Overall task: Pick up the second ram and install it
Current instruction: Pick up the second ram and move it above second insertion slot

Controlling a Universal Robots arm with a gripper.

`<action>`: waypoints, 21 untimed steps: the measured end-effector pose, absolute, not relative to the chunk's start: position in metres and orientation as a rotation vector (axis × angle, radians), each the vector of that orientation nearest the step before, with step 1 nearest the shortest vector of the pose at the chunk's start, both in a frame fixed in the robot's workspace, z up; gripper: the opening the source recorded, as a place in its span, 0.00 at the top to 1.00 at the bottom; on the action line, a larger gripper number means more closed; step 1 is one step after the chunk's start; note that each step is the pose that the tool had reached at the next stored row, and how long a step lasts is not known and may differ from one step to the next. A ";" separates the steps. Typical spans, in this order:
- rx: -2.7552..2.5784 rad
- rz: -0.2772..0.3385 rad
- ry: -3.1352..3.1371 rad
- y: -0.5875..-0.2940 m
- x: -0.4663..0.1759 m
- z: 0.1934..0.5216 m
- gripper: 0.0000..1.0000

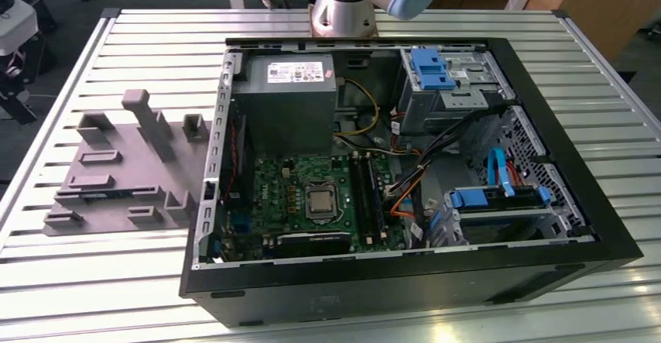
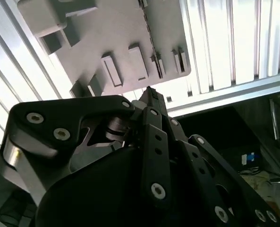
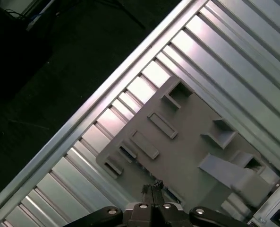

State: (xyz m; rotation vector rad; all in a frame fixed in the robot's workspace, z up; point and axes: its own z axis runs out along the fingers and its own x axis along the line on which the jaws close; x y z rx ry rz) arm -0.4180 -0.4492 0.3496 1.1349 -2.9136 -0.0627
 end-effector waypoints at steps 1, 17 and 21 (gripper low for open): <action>1.157 -0.063 -2.905 -0.449 -0.418 0.349 0.89; 1.515 -0.059 -2.729 -0.449 -0.418 0.347 0.89; 1.607 -0.058 -2.675 -0.449 -0.418 0.346 0.89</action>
